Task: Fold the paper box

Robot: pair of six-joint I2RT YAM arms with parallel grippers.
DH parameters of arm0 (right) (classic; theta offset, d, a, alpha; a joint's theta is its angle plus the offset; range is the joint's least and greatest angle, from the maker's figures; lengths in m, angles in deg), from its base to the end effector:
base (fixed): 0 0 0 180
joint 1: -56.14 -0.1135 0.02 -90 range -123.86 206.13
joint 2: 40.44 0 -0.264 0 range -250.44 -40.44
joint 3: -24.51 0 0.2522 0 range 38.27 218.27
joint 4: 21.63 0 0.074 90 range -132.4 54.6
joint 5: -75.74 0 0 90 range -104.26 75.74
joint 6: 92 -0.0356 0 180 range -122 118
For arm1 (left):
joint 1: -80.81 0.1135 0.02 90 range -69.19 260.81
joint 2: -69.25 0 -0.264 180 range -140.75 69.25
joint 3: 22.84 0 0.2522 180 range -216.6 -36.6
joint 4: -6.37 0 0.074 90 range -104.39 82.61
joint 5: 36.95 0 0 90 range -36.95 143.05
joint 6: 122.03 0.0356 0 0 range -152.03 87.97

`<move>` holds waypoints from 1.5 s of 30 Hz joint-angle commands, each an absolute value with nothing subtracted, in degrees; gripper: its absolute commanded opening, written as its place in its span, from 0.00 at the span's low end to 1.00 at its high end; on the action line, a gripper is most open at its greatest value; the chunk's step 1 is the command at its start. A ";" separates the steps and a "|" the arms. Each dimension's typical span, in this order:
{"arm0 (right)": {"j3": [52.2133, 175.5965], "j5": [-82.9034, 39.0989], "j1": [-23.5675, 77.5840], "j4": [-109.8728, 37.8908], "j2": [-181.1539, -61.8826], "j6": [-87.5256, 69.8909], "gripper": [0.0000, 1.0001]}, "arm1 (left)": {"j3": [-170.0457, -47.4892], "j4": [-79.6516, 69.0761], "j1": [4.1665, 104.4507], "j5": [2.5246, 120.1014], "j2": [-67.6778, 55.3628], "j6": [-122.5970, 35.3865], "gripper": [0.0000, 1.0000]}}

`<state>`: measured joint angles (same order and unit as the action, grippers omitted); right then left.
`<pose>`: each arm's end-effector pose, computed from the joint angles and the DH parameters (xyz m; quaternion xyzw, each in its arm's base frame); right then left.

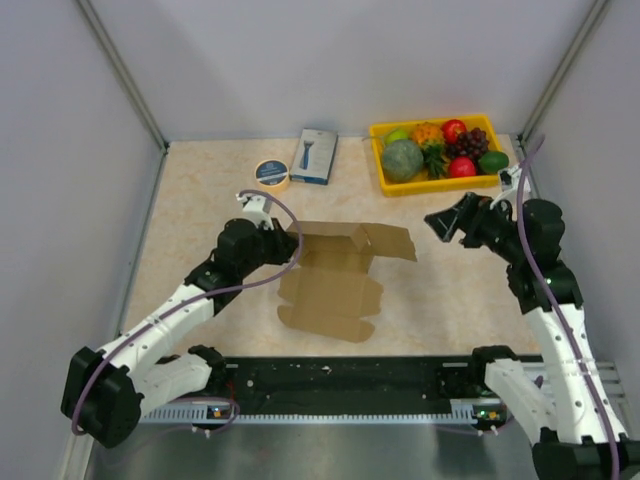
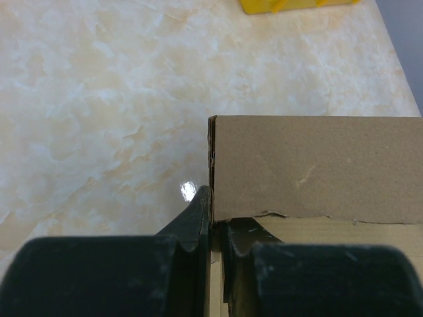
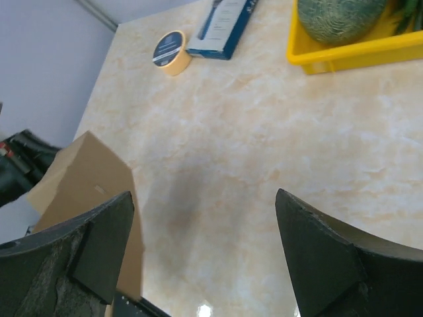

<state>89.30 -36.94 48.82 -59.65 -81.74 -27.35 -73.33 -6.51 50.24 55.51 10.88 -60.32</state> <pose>0.1534 0.0335 0.3615 0.0026 0.7847 0.3180 0.5321 0.2005 -0.1202 0.2649 0.0286 0.8223 -0.2945 0.4860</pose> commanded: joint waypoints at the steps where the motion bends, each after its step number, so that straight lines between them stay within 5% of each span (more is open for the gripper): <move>1: 90.04 -50.32 55.95 -55.71 -92.14 -27.15 0.86 | -75.53 -8.71 52.07 63.59 11.94 -59.27 0.00; 4: 89.08 -69.08 53.95 -51.22 -97.47 -22.77 0.73 | -76.15 -9.15 52.51 66.32 11.59 -58.57 0.00; 7: 87.41 -70.67 48.60 -45.01 -97.30 -24.93 0.77 | -76.41 -9.15 52.77 68.16 11.33 -58.31 0.00; 13: 81.96 -78.50 44.55 -31.73 -97.57 -32.05 0.70 | -76.24 -8.53 52.95 70.10 10.45 -58.39 0.00; 24: 77.91 -77.37 38.83 -34.51 -89.49 -31.71 0.74 | -76.68 -8.18 53.03 70.37 7.99 -58.22 0.00; 33: 81.24 -61.65 25.39 -41.17 -91.59 -24.96 0.74 | -77.38 -7.83 53.03 73.44 7.02 -58.22 0.00; 45: 84.85 -26.17 13.61 -50.42 -92.73 -19.76 0.70 | -81.33 -18.11 52.95 69.58 4.48 -57.69 0.00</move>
